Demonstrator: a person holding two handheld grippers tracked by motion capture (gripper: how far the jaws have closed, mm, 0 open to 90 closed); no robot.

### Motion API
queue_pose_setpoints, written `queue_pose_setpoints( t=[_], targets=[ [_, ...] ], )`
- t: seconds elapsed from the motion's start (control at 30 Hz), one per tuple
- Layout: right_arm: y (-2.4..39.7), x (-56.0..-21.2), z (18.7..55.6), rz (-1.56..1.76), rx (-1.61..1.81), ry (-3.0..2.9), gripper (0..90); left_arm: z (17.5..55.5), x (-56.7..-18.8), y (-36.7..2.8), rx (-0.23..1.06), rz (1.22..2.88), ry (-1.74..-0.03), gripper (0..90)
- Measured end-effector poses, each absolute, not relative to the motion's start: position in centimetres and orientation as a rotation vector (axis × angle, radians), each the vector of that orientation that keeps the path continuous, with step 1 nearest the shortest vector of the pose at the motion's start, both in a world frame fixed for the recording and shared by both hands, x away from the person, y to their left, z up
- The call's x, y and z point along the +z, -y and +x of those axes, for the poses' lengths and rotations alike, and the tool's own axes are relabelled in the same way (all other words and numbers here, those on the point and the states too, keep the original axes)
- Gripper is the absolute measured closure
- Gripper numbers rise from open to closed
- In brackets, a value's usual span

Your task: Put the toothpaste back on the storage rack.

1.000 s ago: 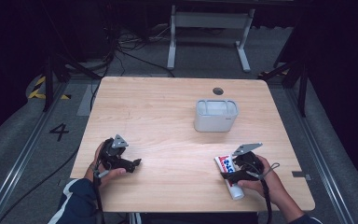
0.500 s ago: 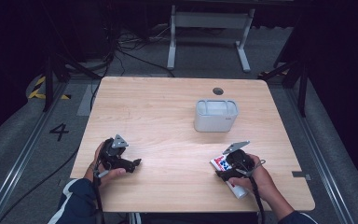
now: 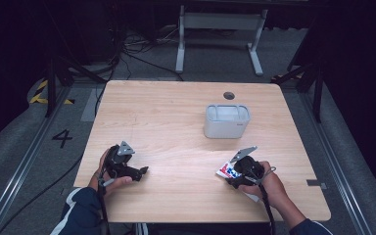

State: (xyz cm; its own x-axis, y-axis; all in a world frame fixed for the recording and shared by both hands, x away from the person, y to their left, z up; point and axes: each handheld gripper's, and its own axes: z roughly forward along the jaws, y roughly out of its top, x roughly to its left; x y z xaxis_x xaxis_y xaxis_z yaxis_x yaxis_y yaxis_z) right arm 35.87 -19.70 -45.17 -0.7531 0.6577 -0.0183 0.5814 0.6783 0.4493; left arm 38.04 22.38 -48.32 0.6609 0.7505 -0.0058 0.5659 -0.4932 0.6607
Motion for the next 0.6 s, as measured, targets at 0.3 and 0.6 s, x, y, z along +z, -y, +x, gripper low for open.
queue_pose_setpoints(
  t=[0.3, 0.6],
  targets=[
    [20.1, -44.6, 35.4, 0.961, 0.676, -2.726, 61.6, 38.0, -48.3, -22.4, 0.366, 2.235, -1.024, 0.1],
    [21.3, -43.2, 35.2, 0.968, 0.786, -2.682, 63.8, 38.0, -48.3, -22.4, 0.366, 2.235, -1.023, 0.1]
  ],
)
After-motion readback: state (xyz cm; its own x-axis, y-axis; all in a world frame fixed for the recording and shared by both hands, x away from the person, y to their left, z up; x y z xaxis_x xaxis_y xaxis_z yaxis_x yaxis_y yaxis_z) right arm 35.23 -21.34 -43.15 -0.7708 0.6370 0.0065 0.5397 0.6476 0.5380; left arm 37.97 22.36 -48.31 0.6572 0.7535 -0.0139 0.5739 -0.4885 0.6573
